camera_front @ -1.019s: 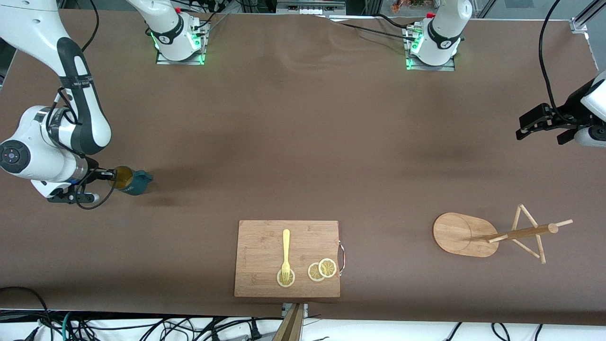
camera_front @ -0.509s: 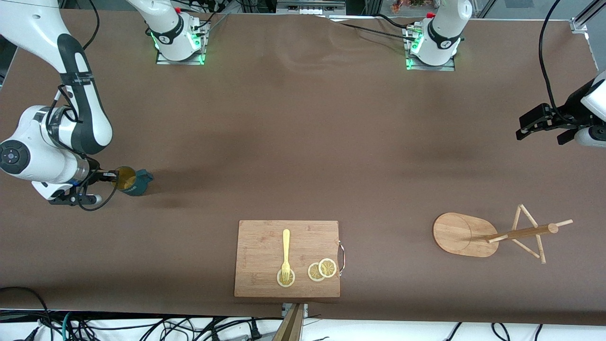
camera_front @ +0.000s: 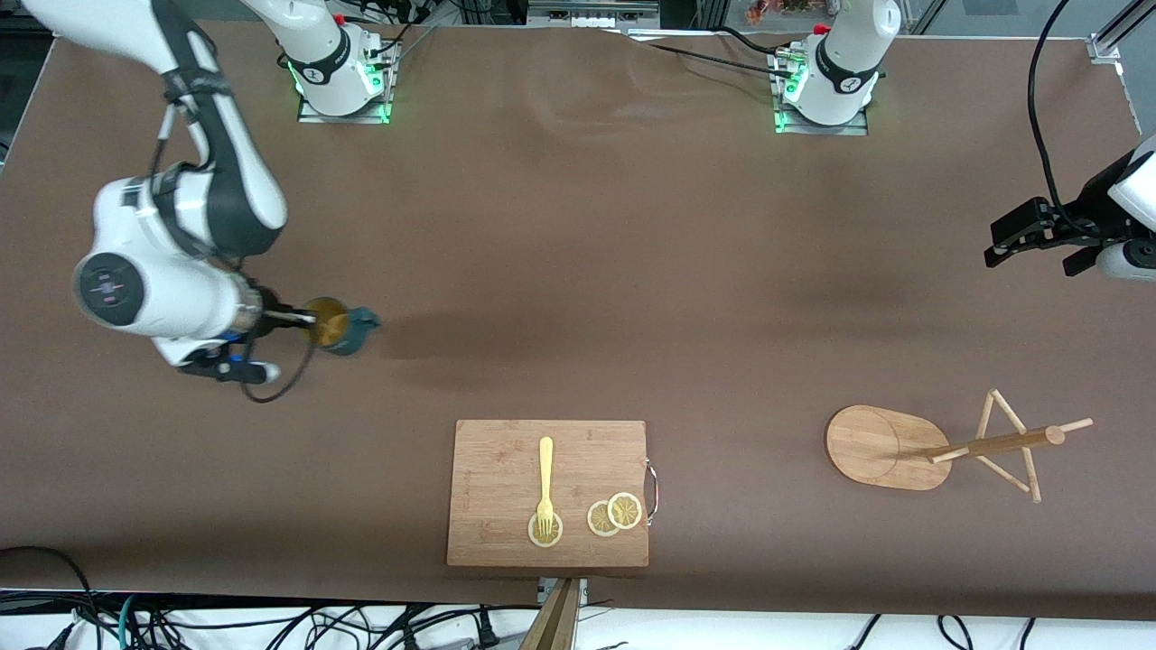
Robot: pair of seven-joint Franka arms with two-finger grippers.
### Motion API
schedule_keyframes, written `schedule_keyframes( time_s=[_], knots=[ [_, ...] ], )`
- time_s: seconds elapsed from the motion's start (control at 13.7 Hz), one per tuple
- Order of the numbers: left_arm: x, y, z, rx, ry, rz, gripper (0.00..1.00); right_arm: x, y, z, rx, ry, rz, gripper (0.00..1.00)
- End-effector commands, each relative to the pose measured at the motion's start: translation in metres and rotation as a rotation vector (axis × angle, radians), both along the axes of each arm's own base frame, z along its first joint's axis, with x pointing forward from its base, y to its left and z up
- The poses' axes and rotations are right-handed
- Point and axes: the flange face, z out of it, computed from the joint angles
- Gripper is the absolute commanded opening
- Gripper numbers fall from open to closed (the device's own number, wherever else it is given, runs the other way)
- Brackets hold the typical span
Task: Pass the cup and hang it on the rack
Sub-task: 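Grasp the teal mug rim with the right gripper and carry it toward the table middle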
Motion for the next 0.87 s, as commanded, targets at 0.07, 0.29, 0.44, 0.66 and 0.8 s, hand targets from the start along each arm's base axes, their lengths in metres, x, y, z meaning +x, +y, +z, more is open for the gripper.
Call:
schedule_keyframes(
  time_s=[0.07, 0.29, 0.44, 0.66, 0.8],
  knots=[
    [0.005, 0.004, 0.004, 0.004, -0.009, -0.014, 1.00, -0.003, 0.133, 0.007, 0.056, -0.029, -0.203, 0.00],
    [0.005, 0.004, 0.005, 0.005, -0.012, -0.015, 1.00, 0.003, 0.230, 0.007, 0.198, -0.168, -0.215, 0.00],
    [0.005, 0.004, 0.004, 0.004, -0.012, -0.013, 1.00, -0.012, 0.284, 0.005, 0.273, -0.203, -0.295, 0.00],
    [0.005, 0.005, 0.005, 0.003, -0.014, -0.012, 1.00, -0.049, 0.353, -0.011, 0.283, -0.173, -0.354, 0.00],
    [0.005, 0.005, 0.004, 0.003, -0.012, -0.012, 1.00, -0.076, 0.388, -0.030, 0.261, -0.146, -0.361, 0.00]
  ],
)
